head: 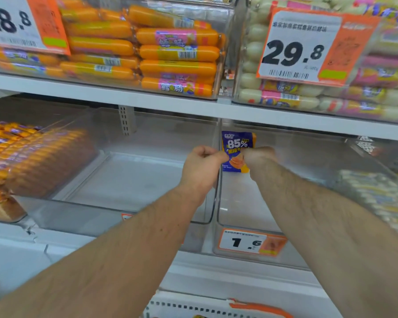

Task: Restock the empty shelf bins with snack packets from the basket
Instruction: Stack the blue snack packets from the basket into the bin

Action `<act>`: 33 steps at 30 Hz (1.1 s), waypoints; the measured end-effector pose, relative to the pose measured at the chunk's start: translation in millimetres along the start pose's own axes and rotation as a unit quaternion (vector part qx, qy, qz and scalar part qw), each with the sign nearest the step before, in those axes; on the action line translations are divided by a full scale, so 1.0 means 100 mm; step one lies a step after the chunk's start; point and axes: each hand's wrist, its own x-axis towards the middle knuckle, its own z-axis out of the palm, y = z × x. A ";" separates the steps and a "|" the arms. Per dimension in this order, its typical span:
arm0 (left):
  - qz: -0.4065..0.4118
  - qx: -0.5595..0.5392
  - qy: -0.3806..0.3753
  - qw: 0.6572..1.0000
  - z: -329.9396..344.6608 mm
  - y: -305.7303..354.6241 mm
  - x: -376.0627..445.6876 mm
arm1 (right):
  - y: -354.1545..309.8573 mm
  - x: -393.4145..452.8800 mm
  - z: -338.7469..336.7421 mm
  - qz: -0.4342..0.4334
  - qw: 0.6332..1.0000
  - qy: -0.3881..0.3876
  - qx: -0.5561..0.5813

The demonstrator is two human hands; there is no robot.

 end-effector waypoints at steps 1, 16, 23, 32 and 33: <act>0.002 0.000 0.000 1.000 0.00 0.01 0.00 | 0.00 0.00 -0.01 -0.001 1.000 -0.003 0.012; 0.009 -0.009 -0.025 1.000 -0.02 0.06 -0.08 | 0.03 -0.06 -0.15 -0.027 0.998 -0.056 -0.008; -0.010 0.100 -0.047 0.994 -0.07 0.23 -0.26 | 0.01 -0.65 -0.31 -0.153 0.981 0.006 -0.123; 0.181 0.101 -0.021 0.978 -0.47 0.16 -1.37 | 0.58 -2.21 -0.51 -0.506 0.850 0.110 -0.091; 0.166 0.110 -0.032 0.979 -0.53 0.02 -1.48 | 0.75 -2.31 -0.47 -0.496 0.860 0.077 -0.091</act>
